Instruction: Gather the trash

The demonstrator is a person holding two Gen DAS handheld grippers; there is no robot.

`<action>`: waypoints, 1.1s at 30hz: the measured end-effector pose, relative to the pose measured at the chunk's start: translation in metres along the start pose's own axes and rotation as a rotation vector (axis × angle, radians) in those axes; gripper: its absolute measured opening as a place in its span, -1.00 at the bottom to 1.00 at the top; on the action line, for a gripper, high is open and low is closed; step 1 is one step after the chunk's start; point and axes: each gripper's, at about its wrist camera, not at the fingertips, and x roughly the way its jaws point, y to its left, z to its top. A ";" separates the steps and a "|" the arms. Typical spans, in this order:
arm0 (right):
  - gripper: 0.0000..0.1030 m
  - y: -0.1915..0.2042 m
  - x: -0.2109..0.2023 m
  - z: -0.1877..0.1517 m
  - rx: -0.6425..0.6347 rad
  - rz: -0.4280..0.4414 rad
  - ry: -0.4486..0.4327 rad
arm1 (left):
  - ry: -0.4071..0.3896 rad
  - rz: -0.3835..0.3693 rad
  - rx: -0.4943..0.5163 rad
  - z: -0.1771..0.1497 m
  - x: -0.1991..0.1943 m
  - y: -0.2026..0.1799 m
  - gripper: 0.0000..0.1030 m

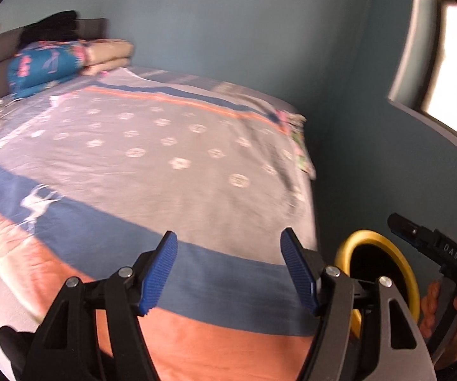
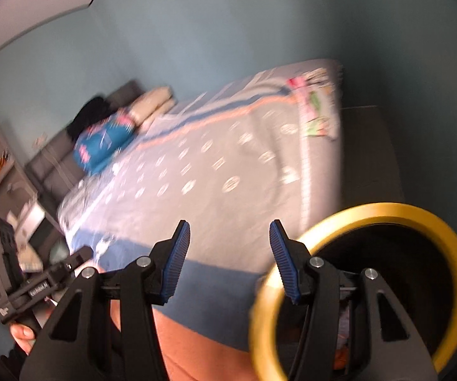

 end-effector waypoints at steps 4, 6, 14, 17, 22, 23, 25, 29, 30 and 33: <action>0.31 0.050 0.008 -0.003 -0.106 -0.047 -0.039 | -0.071 0.070 -0.020 -0.001 -0.021 0.023 0.59; 0.73 0.067 0.002 -0.011 -0.127 -0.044 -0.078 | -0.119 0.094 -0.023 -0.003 -0.037 0.031 0.76; 0.85 0.128 -0.021 -0.032 -0.197 -0.118 -0.240 | -0.238 0.147 -0.030 -0.016 -0.084 0.041 0.84; 0.85 0.139 -0.033 -0.040 -0.216 -0.074 -0.282 | -0.299 0.175 -0.008 -0.022 -0.103 0.034 0.84; 0.85 0.147 -0.048 -0.045 -0.220 -0.141 -0.337 | -0.345 0.188 -0.019 -0.026 -0.126 0.025 0.84; 0.85 0.147 -0.051 -0.046 -0.213 -0.148 -0.346 | -0.355 0.190 -0.021 -0.027 -0.131 0.023 0.84; 0.85 0.146 -0.055 -0.047 -0.192 -0.137 -0.347 | -0.380 0.209 -0.007 -0.029 -0.136 0.018 0.84; 0.85 0.143 -0.058 -0.051 -0.206 -0.153 -0.352 | -0.427 0.245 0.051 -0.035 -0.142 0.004 0.84; 0.85 0.143 -0.058 -0.052 -0.210 -0.156 -0.357 | -0.433 0.249 0.064 -0.037 -0.143 0.000 0.84; 0.85 0.142 -0.060 -0.055 -0.209 -0.157 -0.362 | -0.447 0.251 0.082 -0.039 -0.145 -0.006 0.84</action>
